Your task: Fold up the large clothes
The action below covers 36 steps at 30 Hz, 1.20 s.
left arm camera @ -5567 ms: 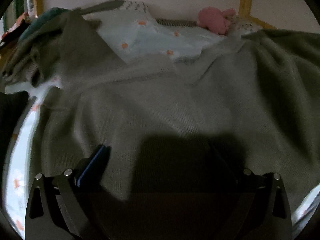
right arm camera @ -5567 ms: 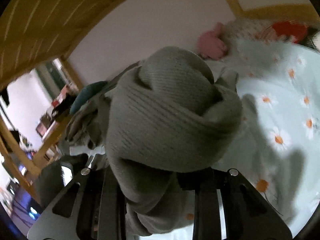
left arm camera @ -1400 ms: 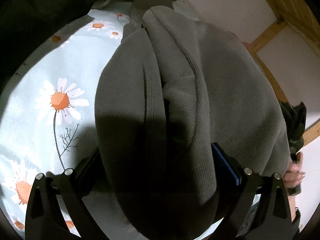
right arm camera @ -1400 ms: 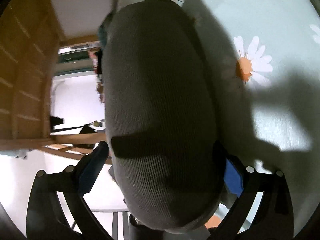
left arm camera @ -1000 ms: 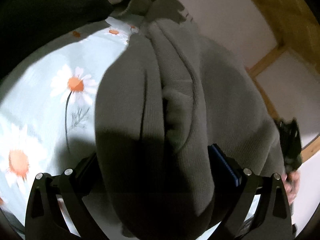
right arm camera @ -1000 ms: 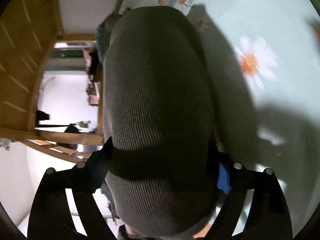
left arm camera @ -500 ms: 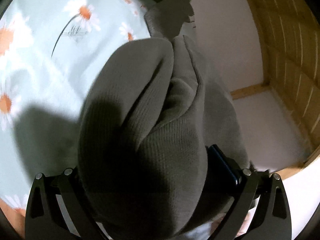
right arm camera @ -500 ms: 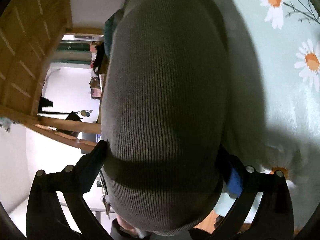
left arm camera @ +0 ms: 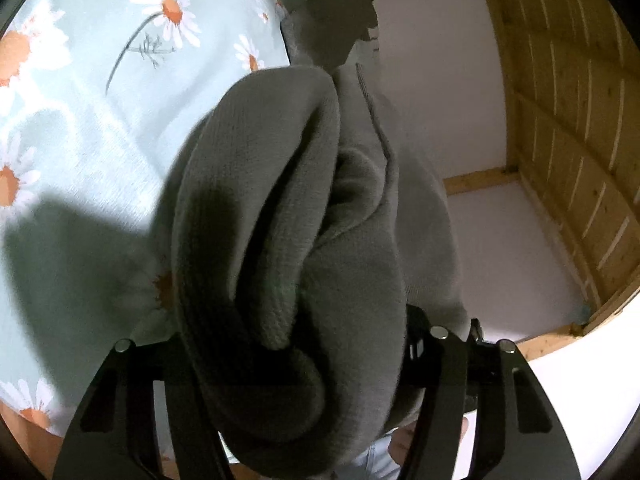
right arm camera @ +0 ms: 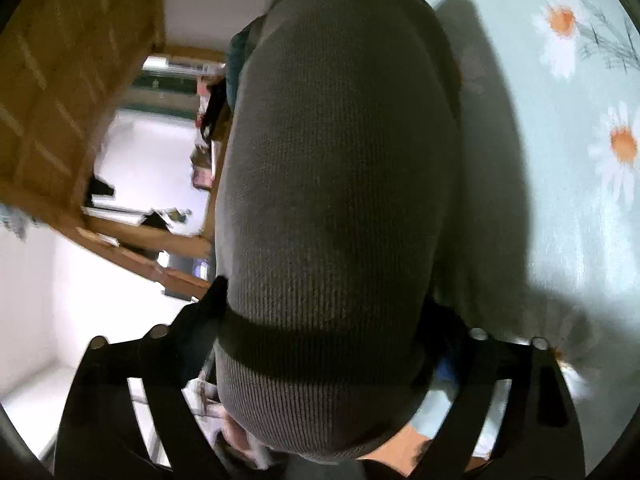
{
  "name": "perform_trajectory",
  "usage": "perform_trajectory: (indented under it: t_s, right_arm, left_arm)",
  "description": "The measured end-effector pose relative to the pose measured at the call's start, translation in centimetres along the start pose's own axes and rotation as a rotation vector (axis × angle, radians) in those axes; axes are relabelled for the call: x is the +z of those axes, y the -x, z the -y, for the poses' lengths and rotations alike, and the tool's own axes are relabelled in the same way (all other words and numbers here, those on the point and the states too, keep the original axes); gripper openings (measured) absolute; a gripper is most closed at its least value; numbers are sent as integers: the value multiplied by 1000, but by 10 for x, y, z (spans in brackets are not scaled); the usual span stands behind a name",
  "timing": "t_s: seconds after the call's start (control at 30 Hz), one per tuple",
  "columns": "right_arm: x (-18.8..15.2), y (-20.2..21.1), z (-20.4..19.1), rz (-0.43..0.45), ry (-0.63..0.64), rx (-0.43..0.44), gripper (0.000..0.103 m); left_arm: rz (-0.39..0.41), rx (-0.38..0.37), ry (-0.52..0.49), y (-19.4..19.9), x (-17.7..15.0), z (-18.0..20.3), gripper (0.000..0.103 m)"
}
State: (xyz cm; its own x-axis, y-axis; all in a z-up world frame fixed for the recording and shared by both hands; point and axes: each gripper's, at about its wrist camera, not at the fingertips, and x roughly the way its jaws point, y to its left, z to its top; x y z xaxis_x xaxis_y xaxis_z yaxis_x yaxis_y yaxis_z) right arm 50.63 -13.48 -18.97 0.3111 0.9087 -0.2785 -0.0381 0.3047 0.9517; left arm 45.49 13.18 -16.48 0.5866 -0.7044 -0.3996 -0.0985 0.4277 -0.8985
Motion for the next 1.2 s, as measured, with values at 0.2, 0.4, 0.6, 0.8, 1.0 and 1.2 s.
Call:
perform_trajectory:
  t_s: [0.2, 0.4, 0.6, 0.8, 1.0, 1.2]
  right_arm:
    - [-11, 0, 15, 88, 12, 43, 101]
    - [-13, 5, -2, 72, 59, 18, 90]
    - [-20, 9, -24, 98, 145, 67, 88]
    - [-22, 15, -40, 129, 177, 84, 86]
    - [-20, 29, -82, 134, 291, 111, 86]
    - [-7, 20, -136, 118, 366, 176, 86]
  left_arm:
    - [1, 1, -17, 3, -3, 1, 58]
    - [2, 3, -43, 5, 1, 6, 56]
    - [28, -9, -107, 16, 5, 22, 54]
    - [56, -3, -171, 21, 4, 38, 54]
    - [93, -70, -251, 41, 17, 69, 54]
    - [197, -92, -317, 75, 42, 106, 54]
